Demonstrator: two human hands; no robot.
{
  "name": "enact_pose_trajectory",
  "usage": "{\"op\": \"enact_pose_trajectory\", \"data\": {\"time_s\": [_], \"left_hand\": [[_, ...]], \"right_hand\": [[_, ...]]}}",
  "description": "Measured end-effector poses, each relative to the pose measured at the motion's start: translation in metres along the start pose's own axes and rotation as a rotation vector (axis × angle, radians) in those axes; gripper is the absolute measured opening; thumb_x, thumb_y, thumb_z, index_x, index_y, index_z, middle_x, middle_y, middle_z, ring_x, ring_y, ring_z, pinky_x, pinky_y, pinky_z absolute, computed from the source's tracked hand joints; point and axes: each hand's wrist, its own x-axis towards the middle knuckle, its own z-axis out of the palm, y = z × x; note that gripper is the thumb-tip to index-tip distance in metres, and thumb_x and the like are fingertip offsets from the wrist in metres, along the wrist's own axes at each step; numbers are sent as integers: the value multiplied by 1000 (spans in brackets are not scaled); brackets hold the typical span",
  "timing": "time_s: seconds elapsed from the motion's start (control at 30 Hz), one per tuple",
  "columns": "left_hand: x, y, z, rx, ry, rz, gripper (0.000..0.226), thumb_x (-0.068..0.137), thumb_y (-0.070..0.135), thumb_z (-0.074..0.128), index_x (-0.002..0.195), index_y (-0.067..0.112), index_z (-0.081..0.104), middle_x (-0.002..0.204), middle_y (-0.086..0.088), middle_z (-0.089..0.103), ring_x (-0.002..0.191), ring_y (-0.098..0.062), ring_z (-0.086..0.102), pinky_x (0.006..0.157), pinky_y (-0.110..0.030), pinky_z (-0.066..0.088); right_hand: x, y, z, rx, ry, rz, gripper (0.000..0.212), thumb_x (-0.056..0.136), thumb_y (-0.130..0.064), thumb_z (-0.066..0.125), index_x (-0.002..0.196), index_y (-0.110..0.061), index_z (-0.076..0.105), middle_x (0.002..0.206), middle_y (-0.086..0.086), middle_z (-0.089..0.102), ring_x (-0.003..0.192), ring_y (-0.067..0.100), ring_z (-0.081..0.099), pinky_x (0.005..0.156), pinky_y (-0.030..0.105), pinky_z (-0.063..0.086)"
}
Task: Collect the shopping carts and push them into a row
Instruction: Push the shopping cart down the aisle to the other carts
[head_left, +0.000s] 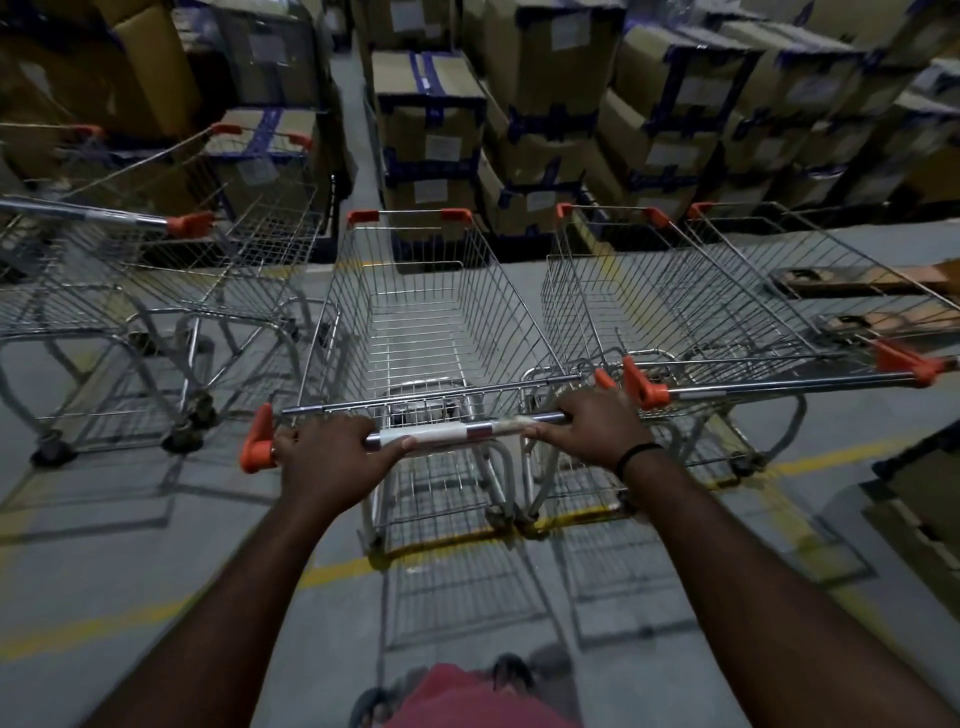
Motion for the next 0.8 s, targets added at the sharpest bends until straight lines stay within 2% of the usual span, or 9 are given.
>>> {"op": "enact_pose_trajectory", "data": {"time_s": [0.1,0.17,0.27,0.37,0.43,0.6,0.73,0.8], "left_hand": [[5,9,-4,33,-33,-21,85,65,103,16,71,31,62,75,6,64,93,-31,64,86,-44,47],[0,11,-8,84,-47,-37,84,67,99,20,79,30,67,83,7,68,98,-27,63,87,-44,41],[-13,5,-12,92,-29,-28,78,70,96,21,75,30,62,78,9,61,92,-24,64,82,-42,37],[-21,2,-11,90,-24,-15,71,72,95,22,70,31,54,75,10,56,89,-23,63,81,-41,35],[-24,3,-8,97,-31,-13,74,72,95,20,71,31,57,76,10,59,89,-22,63,84,-43,36],[-19,7,-7,83,-59,-35,73,73,94,23,72,29,57,79,9,57,94,-26,61,89,-47,37],[-7,14,-15,75,-81,-33,63,80,87,38,74,28,60,79,7,60,98,-28,62,93,-48,40],[-4,14,-17,59,-84,-33,59,81,85,40,78,29,60,86,5,66,101,-29,62,92,-47,39]], "right_hand": [[4,4,-10,-24,-43,9,86,70,-96,28,96,-28,73,87,-6,71,88,15,65,101,40,35],[1,0,-9,-11,-40,18,93,64,-99,21,96,-29,74,86,-6,71,88,13,65,106,42,32],[-11,-8,3,-14,23,10,85,69,-96,26,91,-29,73,85,-8,71,92,12,64,113,43,21],[-22,-10,8,-2,74,8,72,75,-92,36,77,-25,63,83,-6,68,92,15,63,116,45,20],[-26,-8,6,0,86,0,72,70,-94,29,71,-27,54,81,-5,67,89,17,63,115,46,23],[-21,-8,-4,37,65,-3,82,64,-95,21,78,-25,62,85,-5,67,86,16,58,105,40,26],[-6,-6,-9,40,35,3,70,77,-88,42,82,-23,66,82,-6,66,88,17,61,110,44,25],[-1,-8,-10,38,9,13,68,79,-87,43,83,-23,66,81,-7,64,83,16,59,112,45,25]]}}
